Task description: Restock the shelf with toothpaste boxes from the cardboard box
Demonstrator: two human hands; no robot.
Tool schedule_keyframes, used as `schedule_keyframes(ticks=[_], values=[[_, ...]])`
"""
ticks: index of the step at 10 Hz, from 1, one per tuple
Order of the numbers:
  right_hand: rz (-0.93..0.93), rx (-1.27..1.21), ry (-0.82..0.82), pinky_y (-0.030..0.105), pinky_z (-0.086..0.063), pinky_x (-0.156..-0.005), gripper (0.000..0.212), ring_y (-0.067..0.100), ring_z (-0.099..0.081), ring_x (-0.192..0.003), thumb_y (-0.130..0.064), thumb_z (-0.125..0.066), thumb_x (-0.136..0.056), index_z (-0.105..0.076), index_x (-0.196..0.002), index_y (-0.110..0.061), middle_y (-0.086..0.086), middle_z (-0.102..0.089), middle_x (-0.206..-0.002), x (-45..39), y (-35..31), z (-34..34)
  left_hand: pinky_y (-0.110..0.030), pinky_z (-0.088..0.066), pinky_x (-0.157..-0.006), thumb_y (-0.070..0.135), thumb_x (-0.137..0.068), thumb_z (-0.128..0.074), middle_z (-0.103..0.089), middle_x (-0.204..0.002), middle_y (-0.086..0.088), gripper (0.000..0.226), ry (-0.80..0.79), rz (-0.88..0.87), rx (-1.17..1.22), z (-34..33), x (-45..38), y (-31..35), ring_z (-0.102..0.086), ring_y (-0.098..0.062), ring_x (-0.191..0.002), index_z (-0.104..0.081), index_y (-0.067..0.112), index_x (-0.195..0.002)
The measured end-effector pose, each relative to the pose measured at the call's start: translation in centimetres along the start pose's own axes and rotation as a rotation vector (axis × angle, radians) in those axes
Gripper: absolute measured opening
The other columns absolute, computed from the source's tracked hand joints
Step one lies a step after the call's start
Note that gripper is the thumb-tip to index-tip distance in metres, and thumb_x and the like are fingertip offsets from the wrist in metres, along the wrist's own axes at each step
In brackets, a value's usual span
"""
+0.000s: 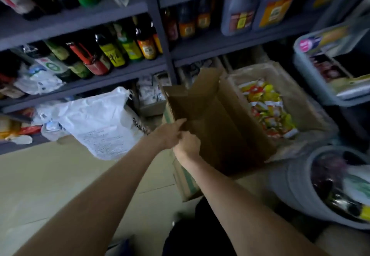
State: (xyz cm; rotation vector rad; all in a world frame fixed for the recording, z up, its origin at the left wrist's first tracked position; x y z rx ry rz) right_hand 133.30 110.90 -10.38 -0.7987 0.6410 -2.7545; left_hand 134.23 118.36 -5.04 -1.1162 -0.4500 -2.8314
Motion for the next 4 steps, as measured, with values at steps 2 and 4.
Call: schedule_keyframes(ticks=[2, 4], values=[[-0.117, 0.026, -0.256, 0.03, -0.05, -0.076, 0.019, 0.026, -0.064, -0.102, -0.016, -0.051, -0.095, -0.061, -0.107, -0.006, 0.01, -0.065, -0.111, -5.4, 2.3, -8.6, -0.03, -0.037, -0.097, 0.003, -0.094, -0.039, -0.044, -0.138, -0.02, 0.058, -0.094, 0.068, 0.014, -2.8, -7.8, -7.5, -0.045, -0.032, -0.125, -0.019, 0.015, -0.147], [-0.22, -0.074, -0.277, 0.032, -0.054, -0.085, 0.021, 0.025, -0.064, -0.103, -0.005, -0.047, -0.094, -0.061, -0.109, -0.006, 0.01, -0.065, -0.11, -6.0, 2.7, -9.0, -0.033, -0.041, -0.098, 0.004, -0.092, -0.042, -0.048, -0.134, -0.02, 0.06, -0.135, 0.018, 0.033, -2.0, -8.2, -10.5, -0.047, -0.033, -0.121, -0.018, 0.014, -0.146]])
Point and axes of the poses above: each hand's wrist, its own x-axis away from the middle knuckle, its own z-axis out of the back of the hand, y = z × x, the point moved 1 cm from there along -x, towards the middle knuckle
